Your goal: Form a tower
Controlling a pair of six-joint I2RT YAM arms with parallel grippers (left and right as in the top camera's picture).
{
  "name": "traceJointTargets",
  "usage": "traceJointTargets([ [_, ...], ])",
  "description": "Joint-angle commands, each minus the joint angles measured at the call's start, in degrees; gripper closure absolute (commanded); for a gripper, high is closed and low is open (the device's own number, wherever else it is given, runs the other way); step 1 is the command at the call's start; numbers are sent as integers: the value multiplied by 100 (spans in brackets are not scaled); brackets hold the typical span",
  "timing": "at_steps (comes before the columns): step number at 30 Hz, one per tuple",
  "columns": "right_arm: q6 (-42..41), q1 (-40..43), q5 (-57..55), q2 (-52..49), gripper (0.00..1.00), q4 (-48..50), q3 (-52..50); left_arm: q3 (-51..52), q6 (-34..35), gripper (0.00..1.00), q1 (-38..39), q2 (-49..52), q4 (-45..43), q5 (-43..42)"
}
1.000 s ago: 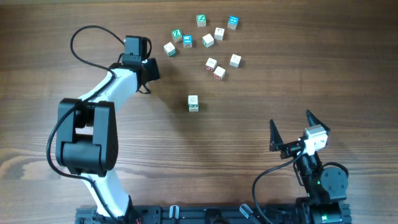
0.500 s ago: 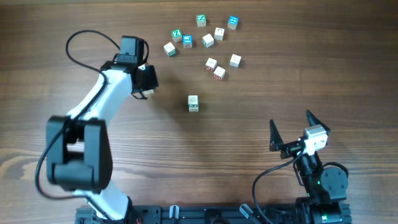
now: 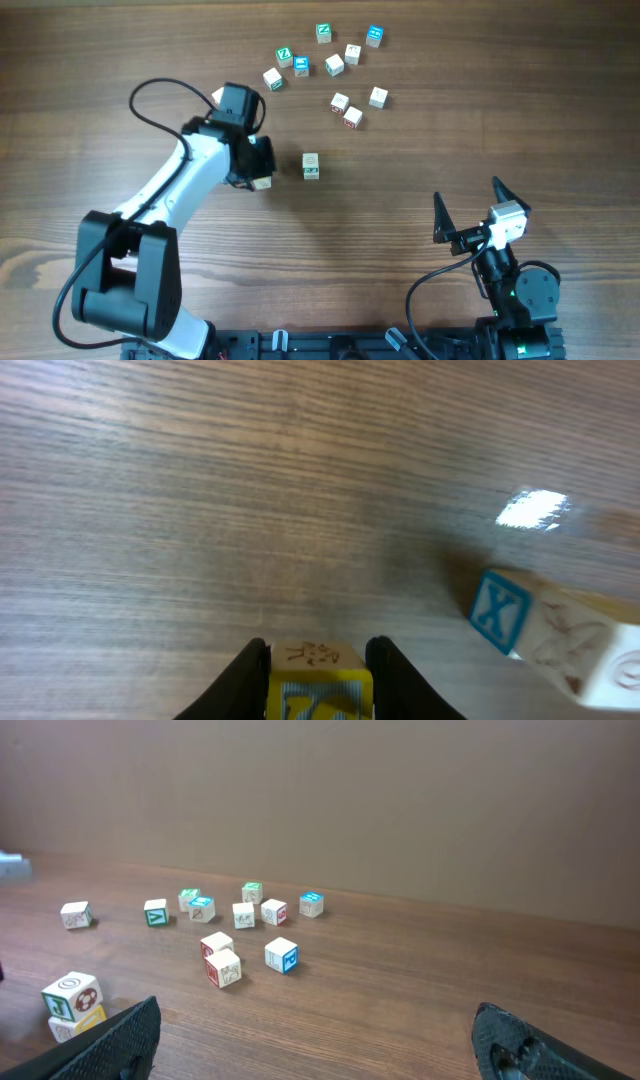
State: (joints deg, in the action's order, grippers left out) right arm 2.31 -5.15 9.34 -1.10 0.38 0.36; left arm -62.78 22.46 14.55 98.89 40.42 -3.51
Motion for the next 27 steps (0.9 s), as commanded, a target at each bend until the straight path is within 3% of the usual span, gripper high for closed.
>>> traceJointTargets([
  [1, 55, 9, -72, 31, 0, 17, -4, 247, 74, 69, 118, -17, -173, 605],
  [11, 55, 7, -74, 31, 0, 17, -4, 251, 31, 66, 144, 221, -514, 643],
  [13, 55, 9, -72, 31, 0, 17, -4, 251, 33, 54, 144, 221, -514, 640],
  [17, 55, 9, -72, 31, 0, 15, -4, 251, 35, 40, 146, 223, -466, 592],
  [22, 57, 9, -74, 31, 0, 17, -4, 251, 157, 55, 149, 223, -125, 293],
  [27, 57, 9, -72, 31, 0, 17, -4, 251, 367, 52, 146, 227, 72, 350],
])
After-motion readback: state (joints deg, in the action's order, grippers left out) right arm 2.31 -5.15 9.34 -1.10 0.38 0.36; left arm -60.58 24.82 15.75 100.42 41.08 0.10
